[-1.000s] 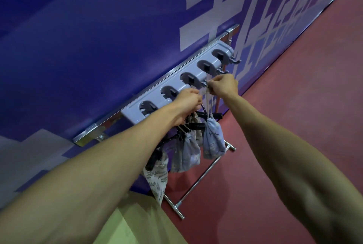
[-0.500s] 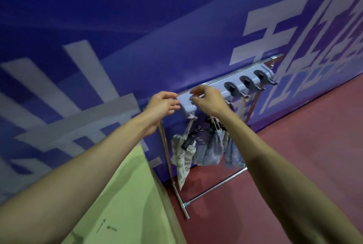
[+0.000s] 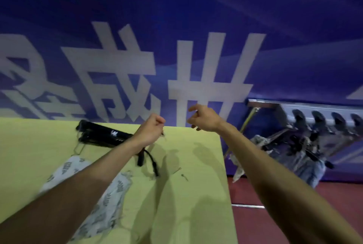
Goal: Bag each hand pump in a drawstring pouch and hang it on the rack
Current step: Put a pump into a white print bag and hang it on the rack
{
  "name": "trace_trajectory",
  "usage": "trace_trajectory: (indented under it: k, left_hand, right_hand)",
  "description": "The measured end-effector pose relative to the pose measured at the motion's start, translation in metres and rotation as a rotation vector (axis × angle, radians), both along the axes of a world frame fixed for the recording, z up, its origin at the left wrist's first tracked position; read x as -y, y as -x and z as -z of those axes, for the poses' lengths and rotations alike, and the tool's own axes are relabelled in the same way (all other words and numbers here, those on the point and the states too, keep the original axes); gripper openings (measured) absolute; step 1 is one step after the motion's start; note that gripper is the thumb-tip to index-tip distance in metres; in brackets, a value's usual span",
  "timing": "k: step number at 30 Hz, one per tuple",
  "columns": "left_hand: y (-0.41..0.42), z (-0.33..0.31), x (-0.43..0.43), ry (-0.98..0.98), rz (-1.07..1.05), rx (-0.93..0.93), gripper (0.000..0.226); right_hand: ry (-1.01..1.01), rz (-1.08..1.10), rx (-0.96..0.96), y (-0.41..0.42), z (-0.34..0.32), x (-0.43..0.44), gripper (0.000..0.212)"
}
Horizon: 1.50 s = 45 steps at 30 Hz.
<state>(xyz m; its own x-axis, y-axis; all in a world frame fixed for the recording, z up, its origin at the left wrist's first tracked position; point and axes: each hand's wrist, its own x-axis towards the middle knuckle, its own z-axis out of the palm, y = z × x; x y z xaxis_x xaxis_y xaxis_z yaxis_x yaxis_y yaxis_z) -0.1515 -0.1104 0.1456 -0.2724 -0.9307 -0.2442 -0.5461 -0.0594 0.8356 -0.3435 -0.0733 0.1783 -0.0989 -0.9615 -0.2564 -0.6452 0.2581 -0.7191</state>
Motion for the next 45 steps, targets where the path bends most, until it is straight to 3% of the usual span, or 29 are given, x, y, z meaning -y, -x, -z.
trace_trajectory:
  k: [6, 12, 19, 25, 32, 35, 40, 45]
  left_hand:
    - [-0.121, 0.029, -0.009, -0.108, -0.097, 0.013, 0.009]
    - [-0.199, 0.064, -0.031, -0.237, -0.074, 0.094, 0.014]
    - [-0.21, 0.121, -0.048, -0.351, -0.08, 0.135, 0.008]
    - [-0.198, 0.163, -0.06, -0.364, -0.043, 0.318, 0.008]
    - [-0.185, 0.196, -0.075, -0.25, 0.011, 0.544, 0.029]
    - [-0.178, 0.197, -0.069, -0.182, 0.062, 0.599, 0.025]
    - [-0.166, 0.187, -0.058, -0.139, 0.032, 0.513, 0.018]
    - [-0.149, 0.178, -0.052, -0.278, -0.061, 0.279, 0.014]
  right_hand:
    - [-0.097, -0.172, -0.096, -0.115, 0.026, 0.024, 0.041]
    - [-0.158, -0.316, -0.213, -0.176, 0.055, 0.03, 0.033]
    - [-0.211, -0.367, -0.224, -0.193, 0.089, 0.039, 0.018]
    - [-0.263, -0.415, -0.259, -0.183, 0.123, 0.044, 0.02]
    - [-0.111, -0.194, -0.192, -0.153, 0.156, 0.057, 0.029]
    - [-0.108, -0.032, -0.188, -0.129, 0.165, 0.058, 0.028]
    - [-0.253, 0.007, -0.285, -0.098, 0.198, 0.043, 0.032]
    - [-0.33, -0.117, -0.42, -0.082, 0.226, 0.024, 0.031]
